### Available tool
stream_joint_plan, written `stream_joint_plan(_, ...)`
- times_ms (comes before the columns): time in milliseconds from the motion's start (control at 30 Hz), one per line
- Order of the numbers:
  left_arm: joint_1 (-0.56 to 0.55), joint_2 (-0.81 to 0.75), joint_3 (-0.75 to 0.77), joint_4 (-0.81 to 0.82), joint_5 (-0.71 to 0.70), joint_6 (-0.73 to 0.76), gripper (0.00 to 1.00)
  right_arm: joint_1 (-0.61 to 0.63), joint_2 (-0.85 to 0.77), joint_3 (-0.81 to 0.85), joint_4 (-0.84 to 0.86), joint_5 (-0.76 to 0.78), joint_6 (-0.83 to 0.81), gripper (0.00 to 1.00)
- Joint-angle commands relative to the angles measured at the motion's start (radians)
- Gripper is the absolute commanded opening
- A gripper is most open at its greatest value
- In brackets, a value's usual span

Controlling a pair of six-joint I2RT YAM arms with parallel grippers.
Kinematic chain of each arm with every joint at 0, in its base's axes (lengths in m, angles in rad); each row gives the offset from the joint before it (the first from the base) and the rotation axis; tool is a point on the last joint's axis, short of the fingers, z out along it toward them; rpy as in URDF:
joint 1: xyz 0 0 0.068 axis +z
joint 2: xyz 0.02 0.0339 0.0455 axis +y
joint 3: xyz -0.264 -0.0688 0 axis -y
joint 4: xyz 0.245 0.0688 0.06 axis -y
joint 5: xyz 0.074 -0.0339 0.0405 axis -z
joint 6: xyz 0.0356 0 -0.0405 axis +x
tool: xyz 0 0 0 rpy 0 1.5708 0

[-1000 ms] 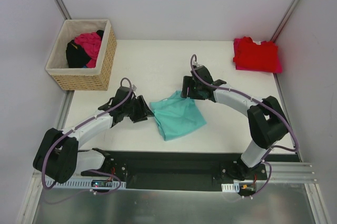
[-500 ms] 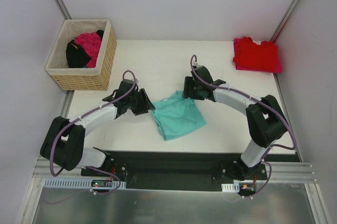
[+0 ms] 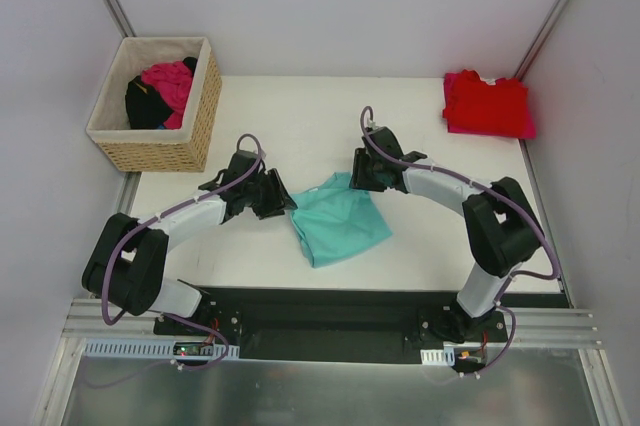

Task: Fold and stack the t-shirts

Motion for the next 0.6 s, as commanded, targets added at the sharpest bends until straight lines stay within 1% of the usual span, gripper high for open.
stream_joint_plan(0, 0.009, 0.006, 0.038, 0.020, 0.020, 0.003, 0.43, -0.004, 0.013, 0.011, 0.007, -0.009, 0.009, 0.41)
stream_joint_plan(100, 0.009, 0.010, 0.046, 0.020, 0.028, 0.003, 0.43, -0.004, 0.018, 0.010, 0.006, -0.007, 0.008, 0.38)
stream_joint_plan(133, 0.009, 0.007, 0.047, 0.020, 0.025, 0.003, 0.43, -0.004, 0.018, 0.010, 0.004, -0.006, 0.011, 0.34)
stream_joint_plan(200, 0.009, 0.005, 0.049, 0.020, 0.028, 0.000, 0.42, -0.004, 0.022, 0.011, 0.006, -0.007, 0.011, 0.30)
stream_joint_plan(233, 0.009, 0.003, 0.050, 0.021, 0.030, 0.000, 0.43, -0.003, 0.025, 0.013, 0.006, -0.007, 0.014, 0.25)
stream_joint_plan(333, 0.009, 0.003, 0.055, 0.020, 0.030, 0.000, 0.41, -0.004, 0.033, 0.020, 0.000, -0.007, 0.014, 0.17)
stream_joint_plan(467, 0.009, 0.016, 0.063, 0.020, 0.034, -0.001, 0.40, -0.004, 0.036, 0.023, -0.007, -0.007, 0.012, 0.08)
stream_joint_plan(500, 0.009, 0.019, 0.063, 0.020, 0.034, -0.001, 0.40, -0.003, 0.036, 0.023, -0.007, -0.006, 0.012, 0.03)
stream_joint_plan(567, 0.009, 0.029, 0.063, 0.046, 0.040, -0.003, 0.39, -0.002, 0.038, 0.025, -0.011, -0.004, 0.014, 0.01)
